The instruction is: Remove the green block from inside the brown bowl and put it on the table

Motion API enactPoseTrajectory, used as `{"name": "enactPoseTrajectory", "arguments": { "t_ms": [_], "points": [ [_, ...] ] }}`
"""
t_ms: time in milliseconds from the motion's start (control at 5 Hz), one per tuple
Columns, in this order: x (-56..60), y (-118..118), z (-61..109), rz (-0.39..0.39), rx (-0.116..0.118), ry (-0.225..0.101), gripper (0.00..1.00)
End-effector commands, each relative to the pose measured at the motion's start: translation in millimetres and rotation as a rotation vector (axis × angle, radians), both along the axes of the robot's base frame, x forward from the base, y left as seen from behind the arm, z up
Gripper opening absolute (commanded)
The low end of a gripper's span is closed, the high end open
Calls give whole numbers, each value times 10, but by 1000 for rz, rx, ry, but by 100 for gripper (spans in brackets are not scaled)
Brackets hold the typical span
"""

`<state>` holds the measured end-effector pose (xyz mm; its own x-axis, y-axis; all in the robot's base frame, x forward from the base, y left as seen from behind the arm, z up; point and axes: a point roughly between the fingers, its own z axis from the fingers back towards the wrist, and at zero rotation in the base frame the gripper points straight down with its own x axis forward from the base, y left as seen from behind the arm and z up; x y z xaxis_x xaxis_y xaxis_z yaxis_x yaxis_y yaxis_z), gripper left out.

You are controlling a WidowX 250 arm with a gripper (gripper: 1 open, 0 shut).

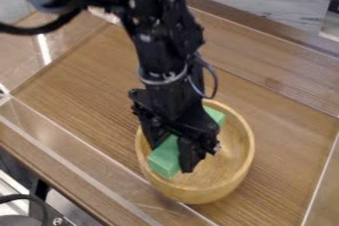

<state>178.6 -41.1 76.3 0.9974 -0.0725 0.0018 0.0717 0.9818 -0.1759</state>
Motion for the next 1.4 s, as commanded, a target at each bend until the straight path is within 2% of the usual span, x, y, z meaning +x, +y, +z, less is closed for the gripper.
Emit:
{"name": "enactPoseTrajectory", "arguments": {
  "t_ms": [0, 400, 800, 1000, 1200],
  "points": [
    [93, 0, 185, 25, -10, -62, 0],
    [153, 56, 109, 107, -18, -66, 0],
    [116, 330, 219, 122, -30, -74, 0],
    [199, 501, 259, 125, -30, -83, 0],
    [311, 655, 320, 130, -23, -104, 100]
  ]
}}
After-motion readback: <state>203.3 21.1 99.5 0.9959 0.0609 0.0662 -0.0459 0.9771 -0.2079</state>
